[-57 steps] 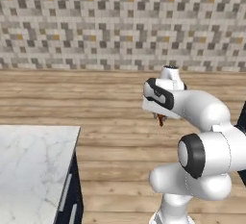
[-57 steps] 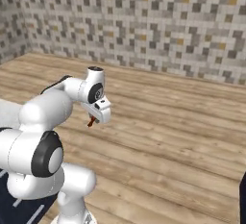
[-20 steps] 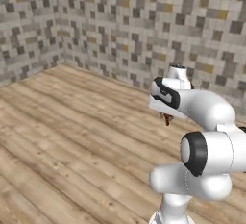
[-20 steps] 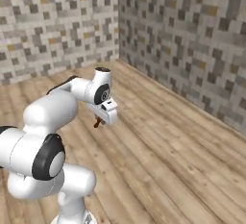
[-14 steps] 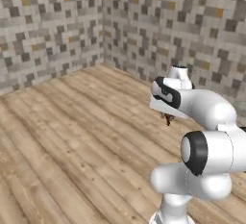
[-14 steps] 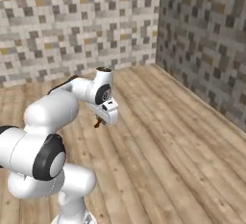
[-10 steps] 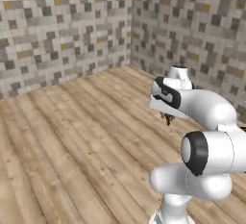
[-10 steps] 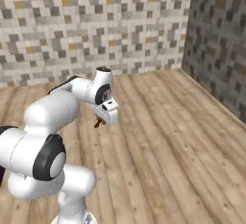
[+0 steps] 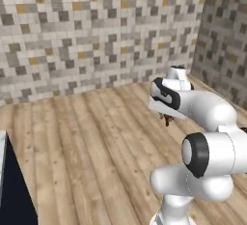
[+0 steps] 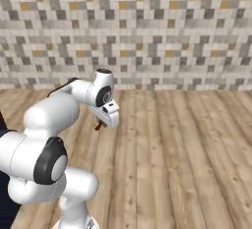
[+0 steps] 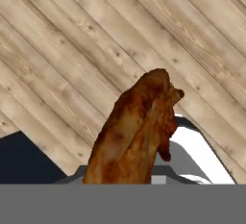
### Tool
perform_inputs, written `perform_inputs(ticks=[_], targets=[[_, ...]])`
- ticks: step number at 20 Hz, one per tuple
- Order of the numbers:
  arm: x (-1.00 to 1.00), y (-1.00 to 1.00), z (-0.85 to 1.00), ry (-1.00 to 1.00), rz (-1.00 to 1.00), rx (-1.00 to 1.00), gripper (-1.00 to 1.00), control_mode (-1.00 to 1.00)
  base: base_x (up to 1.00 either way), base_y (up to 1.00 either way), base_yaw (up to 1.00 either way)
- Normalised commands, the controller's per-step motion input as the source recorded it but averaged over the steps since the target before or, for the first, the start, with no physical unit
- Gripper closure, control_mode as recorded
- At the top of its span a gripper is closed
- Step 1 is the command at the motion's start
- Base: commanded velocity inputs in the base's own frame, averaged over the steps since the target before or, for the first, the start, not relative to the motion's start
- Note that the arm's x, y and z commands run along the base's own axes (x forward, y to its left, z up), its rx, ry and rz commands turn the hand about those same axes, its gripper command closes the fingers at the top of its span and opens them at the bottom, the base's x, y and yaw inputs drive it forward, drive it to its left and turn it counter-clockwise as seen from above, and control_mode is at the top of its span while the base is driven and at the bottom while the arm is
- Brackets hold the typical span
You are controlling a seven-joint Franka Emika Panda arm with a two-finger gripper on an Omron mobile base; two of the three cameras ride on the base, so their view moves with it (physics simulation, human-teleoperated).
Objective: Take the chicken drumsticks from the pan and place one on each plate on the dining counter.
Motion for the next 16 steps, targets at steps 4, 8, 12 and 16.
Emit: perform_inputs(ticks=[4, 8, 12, 16], targets=[[0.0, 0.0, 0.0, 0.0, 0.0, 0.0, 1.0, 1.0, 0.99, 0.13, 0.49], [0.0, 0.0, 0.0, 0.0, 0.0, 0.0, 1.0, 1.0, 0.85, 0.01, 0.68], [0.0, 0.0, 0.0, 0.0, 0.0, 0.0, 1.0, 1.0, 0.79, 0.0, 0.75], [0.0, 0.0, 0.0, 0.0, 0.0, 0.0, 1.0, 1.0, 0.83, 0.0, 0.78]])
